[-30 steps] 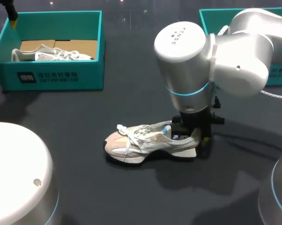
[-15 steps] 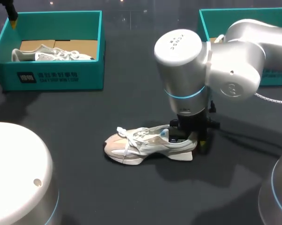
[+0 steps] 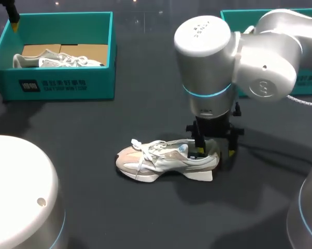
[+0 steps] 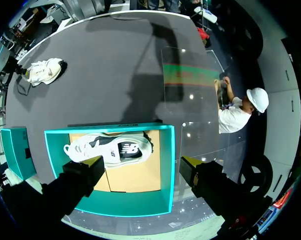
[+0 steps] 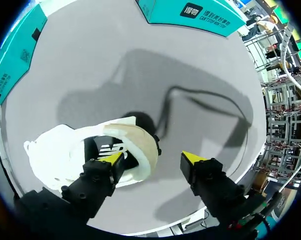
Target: Take the shoe out of the shoebox, open the shoe tongue, remove and reinsert the insole, then place the shoe into the shoebox
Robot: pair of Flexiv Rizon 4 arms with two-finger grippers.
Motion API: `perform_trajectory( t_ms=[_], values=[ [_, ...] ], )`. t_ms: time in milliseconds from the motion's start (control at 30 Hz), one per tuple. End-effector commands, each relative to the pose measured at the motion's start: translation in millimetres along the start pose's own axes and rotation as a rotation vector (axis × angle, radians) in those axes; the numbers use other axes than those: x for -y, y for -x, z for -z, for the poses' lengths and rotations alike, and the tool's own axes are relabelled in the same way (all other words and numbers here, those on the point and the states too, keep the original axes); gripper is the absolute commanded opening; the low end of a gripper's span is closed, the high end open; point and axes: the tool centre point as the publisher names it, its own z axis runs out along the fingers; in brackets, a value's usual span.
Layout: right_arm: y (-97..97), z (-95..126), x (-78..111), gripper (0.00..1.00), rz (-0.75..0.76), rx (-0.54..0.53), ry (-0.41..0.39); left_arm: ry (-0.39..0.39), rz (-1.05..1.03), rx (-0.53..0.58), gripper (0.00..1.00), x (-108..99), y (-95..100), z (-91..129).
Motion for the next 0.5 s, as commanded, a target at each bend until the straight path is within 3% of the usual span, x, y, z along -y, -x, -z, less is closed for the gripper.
perform_trajectory(
  t_ms=[33,167,300,333,367,500],
  values=[
    [20.8,42.6,8.7,1.00,0.054,-0.079,0.033,0.001,-0.001,-0.001,1.00,0.6,-0.5,0.3],
    [26.0,72.7,12.1,1.00,0.284,-0.250,0.085,0.001,-0.001,-0.001,1.00,0.6,-0.5,0.3],
    [36.8,91.6,18.0,1.00,0.696,-0.621,0.158,0.001,-0.001,-0.001,1.00,0.6,-0.5,0.3],
    [40.5,94.5,21.6,1.00,0.822,-0.669,0.197,0.001,-0.001,-0.001,1.00,0.6,-0.5,0.3],
    [40.0,94.5,23.6,1.00,0.834,-0.556,0.175,0.001,-0.001,-0.001,1.00,0.6,-0.5,0.3],
    [40.0,94.5,23.6,1.00,0.834,-0.556,0.175,0.001,-0.001,-0.001,1.00,0.6,-0.5,0.3]
  ],
)
